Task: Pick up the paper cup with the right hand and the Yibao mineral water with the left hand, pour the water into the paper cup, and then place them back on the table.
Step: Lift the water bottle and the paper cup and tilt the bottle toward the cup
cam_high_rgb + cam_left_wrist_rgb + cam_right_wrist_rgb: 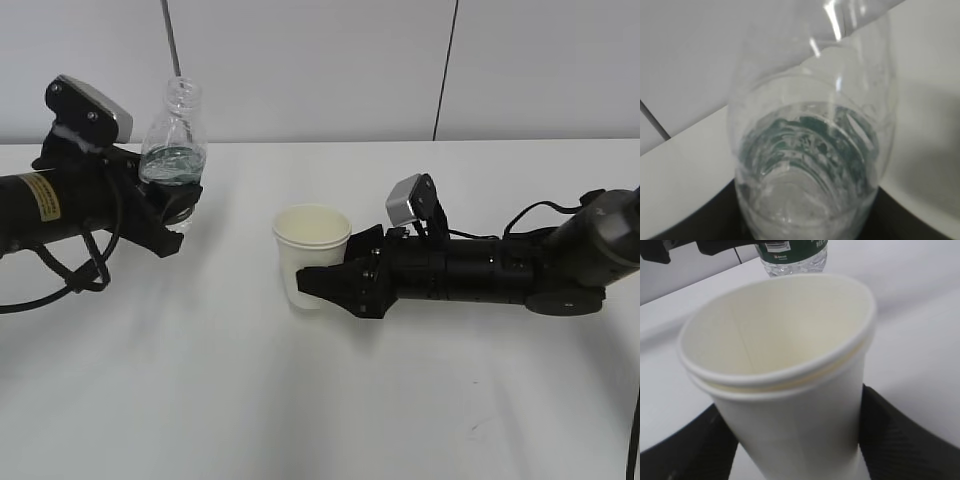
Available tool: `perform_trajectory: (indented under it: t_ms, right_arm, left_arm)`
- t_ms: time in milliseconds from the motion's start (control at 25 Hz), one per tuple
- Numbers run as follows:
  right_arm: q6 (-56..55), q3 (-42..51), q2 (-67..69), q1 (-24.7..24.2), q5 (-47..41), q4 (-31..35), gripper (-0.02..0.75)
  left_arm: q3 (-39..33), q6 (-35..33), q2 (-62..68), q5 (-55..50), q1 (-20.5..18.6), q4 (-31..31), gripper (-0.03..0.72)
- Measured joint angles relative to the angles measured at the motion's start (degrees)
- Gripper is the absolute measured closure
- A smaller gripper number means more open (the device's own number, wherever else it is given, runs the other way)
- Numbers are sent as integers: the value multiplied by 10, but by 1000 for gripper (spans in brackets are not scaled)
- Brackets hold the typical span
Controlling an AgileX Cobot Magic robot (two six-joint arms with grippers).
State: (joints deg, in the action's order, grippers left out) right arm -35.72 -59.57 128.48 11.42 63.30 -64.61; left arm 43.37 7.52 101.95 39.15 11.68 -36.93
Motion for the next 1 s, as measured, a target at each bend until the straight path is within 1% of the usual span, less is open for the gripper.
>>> perform_trajectory:
  t_ms: [160, 360, 680, 840, 1000]
  right_arm:
    - [-19, -17, 0, 11, -8, -14, 197]
    - [-52, -38, 0, 31, -28, -38, 197]
    - [-110, -67, 0, 31, -40, -85, 197]
    - [-120, -77, 0, 31, -42, -95, 197]
    - [-125, -84, 0, 31, -43, -102, 197]
  left_arm:
    - [-1, 0, -35, -68, 7, -35, 342]
    - [-1, 0, -70, -135, 19, -62, 342]
    - [-2, -22, -100, -201, 32, -89, 342]
    - [9, -26, -102, -252, 48, -110, 343]
    - [33, -27, -102, -304, 73, -134, 344]
